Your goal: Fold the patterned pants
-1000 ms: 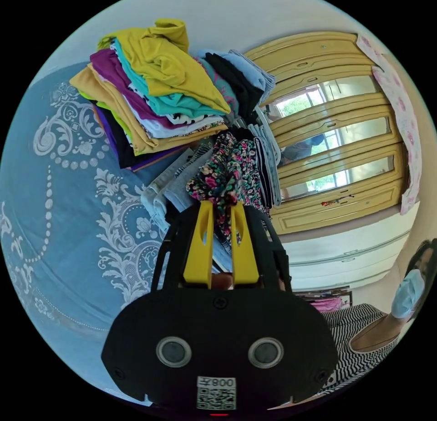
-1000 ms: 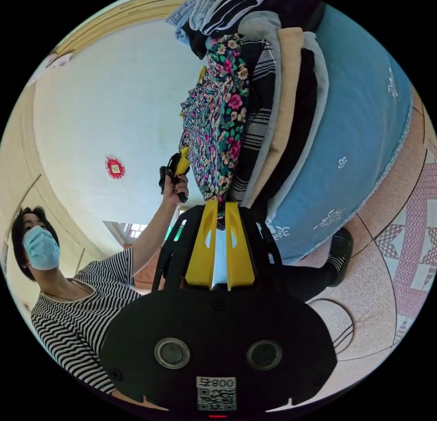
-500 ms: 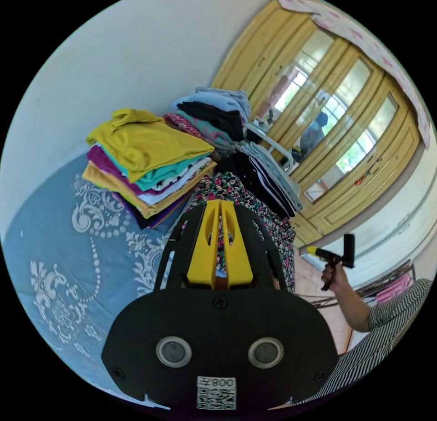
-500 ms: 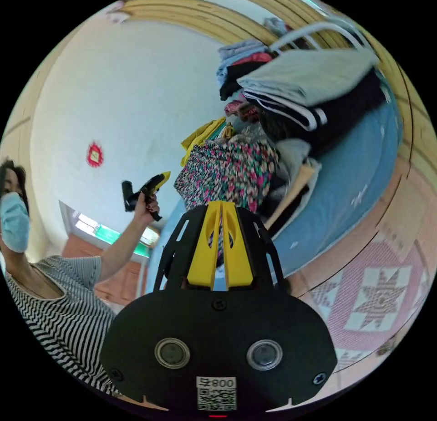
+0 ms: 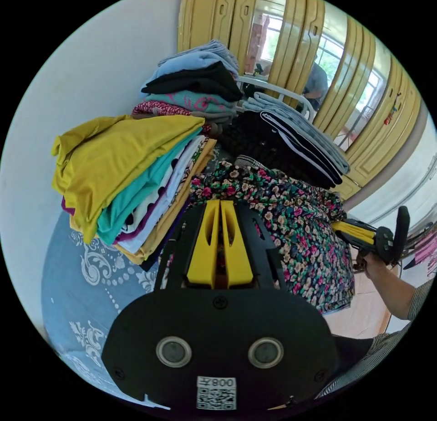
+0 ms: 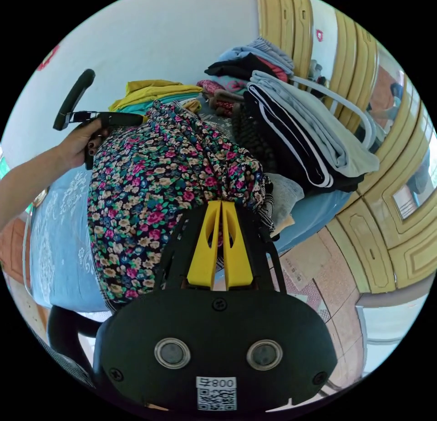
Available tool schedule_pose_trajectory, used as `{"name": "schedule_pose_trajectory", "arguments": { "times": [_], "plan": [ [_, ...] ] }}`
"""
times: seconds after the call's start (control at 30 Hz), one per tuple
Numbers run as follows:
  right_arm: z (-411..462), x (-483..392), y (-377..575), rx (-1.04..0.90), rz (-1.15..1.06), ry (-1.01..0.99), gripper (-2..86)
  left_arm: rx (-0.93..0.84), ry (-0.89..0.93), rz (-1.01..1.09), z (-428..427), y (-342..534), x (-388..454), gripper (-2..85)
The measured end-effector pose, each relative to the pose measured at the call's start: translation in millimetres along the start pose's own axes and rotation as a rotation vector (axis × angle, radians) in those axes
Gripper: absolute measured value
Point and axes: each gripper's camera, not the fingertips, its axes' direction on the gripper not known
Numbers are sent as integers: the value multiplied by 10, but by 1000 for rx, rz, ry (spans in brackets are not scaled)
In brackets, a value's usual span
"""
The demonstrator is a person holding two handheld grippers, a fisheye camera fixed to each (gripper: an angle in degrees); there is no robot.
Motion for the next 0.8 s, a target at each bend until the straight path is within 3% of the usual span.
{"name": "schedule_pose_trajectory", "arguments": {
  "times": [0.13, 0.23, 0.33, 0.5, 0.8],
  "plan": [
    [-196, -8, -121, -63, 69, -20, 0, 112, 81, -54, -310, 142, 25, 2],
    [-441, -5, -125, 23, 82, -13, 0, 165, 76, -82, -377, 359, 90, 2],
    [-529, -12, -138, 38, 84, 0, 0, 10, -6, -83, -128, 440, 120, 2],
    [-623, 17, -249, -60, 108, -49, 2, 63, 41, -164, -271, 470, 71, 2],
    [-1457, 354, -608, 166, 144, -141, 34, 212, 216, -158, -506, 1023, -9, 2]
  ]
}}
